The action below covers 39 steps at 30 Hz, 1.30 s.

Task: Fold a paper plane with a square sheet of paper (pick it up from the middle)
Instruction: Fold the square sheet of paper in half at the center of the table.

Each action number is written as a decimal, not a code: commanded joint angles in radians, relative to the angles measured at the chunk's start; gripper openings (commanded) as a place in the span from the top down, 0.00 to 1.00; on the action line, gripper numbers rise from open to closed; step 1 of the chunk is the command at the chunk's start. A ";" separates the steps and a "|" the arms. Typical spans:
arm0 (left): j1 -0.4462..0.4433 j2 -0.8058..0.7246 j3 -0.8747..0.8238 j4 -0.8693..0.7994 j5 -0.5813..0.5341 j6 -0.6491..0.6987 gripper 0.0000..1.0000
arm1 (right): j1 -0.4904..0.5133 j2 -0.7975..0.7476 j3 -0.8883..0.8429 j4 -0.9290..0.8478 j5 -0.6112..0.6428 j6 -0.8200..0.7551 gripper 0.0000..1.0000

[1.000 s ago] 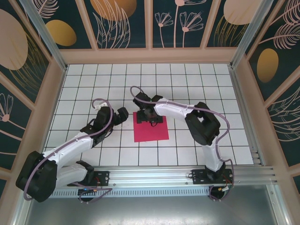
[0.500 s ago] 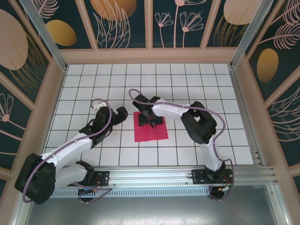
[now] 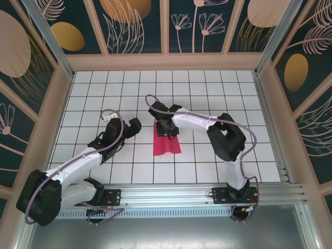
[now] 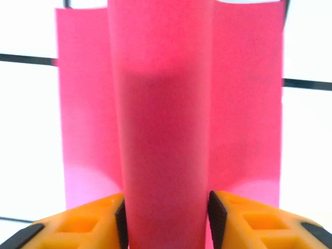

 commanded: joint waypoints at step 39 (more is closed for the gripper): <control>-0.013 0.216 0.088 0.198 0.429 0.015 0.02 | -0.302 -0.330 -0.497 0.285 -0.279 -0.071 0.31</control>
